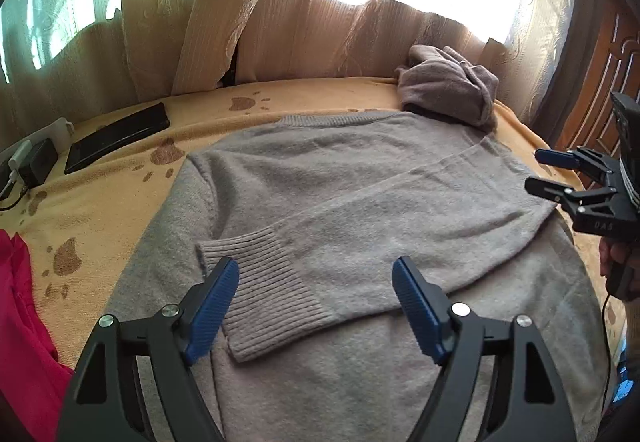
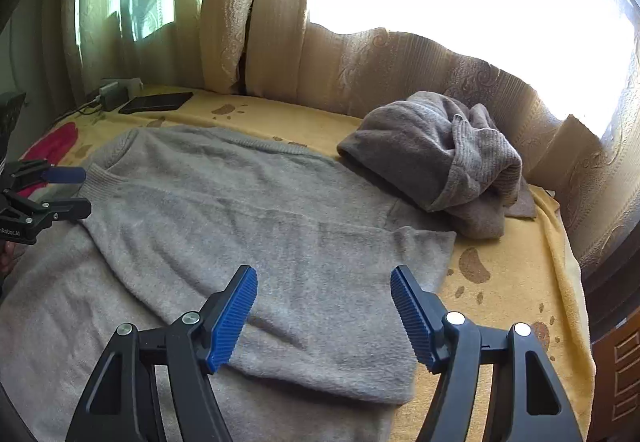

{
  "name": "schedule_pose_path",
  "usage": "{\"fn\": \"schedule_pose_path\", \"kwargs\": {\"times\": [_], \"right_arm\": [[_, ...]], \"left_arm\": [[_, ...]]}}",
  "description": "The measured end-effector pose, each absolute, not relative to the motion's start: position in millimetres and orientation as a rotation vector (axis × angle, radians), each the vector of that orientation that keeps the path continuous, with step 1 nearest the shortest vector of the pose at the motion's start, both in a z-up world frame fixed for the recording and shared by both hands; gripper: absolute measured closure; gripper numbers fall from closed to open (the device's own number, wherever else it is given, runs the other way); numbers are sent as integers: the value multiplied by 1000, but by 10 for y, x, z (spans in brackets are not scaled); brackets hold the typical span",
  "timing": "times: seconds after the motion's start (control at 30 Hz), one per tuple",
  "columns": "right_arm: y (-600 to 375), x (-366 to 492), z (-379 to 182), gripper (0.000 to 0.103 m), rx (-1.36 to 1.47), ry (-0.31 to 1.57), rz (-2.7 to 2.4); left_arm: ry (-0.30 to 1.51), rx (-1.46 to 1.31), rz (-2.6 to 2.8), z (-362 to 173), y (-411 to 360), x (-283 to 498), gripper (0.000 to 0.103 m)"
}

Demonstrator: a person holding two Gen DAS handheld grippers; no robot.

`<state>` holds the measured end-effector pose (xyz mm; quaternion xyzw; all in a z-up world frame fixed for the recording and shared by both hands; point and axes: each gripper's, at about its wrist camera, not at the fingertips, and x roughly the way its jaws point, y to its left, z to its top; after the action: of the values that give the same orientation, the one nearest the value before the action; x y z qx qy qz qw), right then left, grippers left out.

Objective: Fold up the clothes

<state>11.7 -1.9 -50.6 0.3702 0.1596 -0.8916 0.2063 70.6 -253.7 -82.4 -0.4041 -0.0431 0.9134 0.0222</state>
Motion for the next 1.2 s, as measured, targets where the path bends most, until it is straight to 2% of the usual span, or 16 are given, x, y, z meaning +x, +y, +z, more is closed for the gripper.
{"fn": "schedule_pose_path", "kwargs": {"times": [0.17,0.27,0.33,0.47,0.7,0.87,1.07,1.2], "right_arm": [[-47,136,-820,31,1135,421,-2448],[-2,128,-954,23,1191,378,-2442],[19,126,-966,23,1191,358,-2445],[-33,165,-973,20,1175,412,-2478],[-114,256,-973,16,1123,549,-2540],[-170,345,-927,16,1066,631,-2571],[-223,586,-677,16,963,575,-2535],[-309,564,-859,16,1049,575,-2437]], "left_arm": [[-190,-1341,2837,-1032,-2572,661,20],[-180,-1335,2851,-1104,-2574,697,20],[-158,-1344,2854,-1115,-2551,697,20],[-131,-1364,2860,-1128,-2520,673,18],[-223,-1372,2868,-985,-2467,721,18],[-126,-1331,2866,-869,-2267,762,18],[-153,-1404,2865,-1078,-2228,720,17],[2,-1422,2885,-1132,-2064,691,7]]}}
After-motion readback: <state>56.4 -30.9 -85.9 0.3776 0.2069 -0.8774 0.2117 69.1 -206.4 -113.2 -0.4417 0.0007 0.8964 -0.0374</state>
